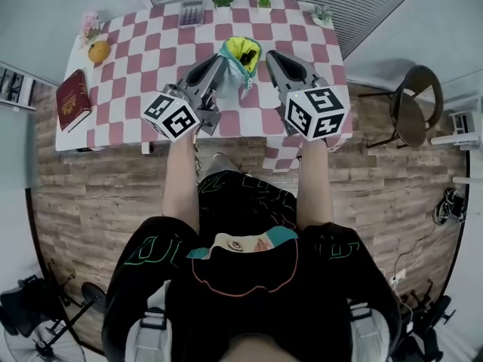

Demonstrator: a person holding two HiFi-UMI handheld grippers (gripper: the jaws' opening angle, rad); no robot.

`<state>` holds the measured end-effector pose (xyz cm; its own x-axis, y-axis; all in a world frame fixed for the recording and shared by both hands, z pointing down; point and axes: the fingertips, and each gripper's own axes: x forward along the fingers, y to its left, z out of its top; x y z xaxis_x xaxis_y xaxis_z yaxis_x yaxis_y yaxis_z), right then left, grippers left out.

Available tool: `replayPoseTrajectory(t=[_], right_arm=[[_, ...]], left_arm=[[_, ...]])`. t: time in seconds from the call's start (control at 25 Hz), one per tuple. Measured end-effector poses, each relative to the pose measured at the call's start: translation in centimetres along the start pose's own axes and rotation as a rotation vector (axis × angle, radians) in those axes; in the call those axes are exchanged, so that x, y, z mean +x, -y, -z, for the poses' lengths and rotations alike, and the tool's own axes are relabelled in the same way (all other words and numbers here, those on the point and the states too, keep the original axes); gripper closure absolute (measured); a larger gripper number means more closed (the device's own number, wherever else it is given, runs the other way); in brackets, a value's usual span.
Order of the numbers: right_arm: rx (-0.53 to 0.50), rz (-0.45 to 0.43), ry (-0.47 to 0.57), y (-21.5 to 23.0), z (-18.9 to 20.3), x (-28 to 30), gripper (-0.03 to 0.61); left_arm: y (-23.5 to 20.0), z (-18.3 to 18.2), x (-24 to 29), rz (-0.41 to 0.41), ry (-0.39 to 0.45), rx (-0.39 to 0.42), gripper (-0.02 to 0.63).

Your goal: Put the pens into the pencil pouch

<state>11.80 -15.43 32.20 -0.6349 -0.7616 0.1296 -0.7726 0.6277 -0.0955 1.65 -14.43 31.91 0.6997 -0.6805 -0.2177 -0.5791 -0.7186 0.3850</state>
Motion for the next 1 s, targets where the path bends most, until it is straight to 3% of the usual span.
replayPoseTrajectory(t=[0.28, 0.68, 1.0], right_arm=[[0.032, 0.069, 0.001, 1.9, -0.2, 0.1, 0.575], [0.041, 0.146, -0.018, 3.8, -0.1, 0.2, 0.575], [0.040, 0.201, -0.024, 4.6, 0.2, -0.4, 0.575]], left_arm=[[-3.6, -0.7, -0.4, -0.175, 0.016, -0.050, 0.612], [-7.6, -1.9, -2.2, -0.436, -0.040, 0.033, 0.612], [-7.5, -3.0, -2.9, -0.557, -0.069, 0.257, 0.612]])
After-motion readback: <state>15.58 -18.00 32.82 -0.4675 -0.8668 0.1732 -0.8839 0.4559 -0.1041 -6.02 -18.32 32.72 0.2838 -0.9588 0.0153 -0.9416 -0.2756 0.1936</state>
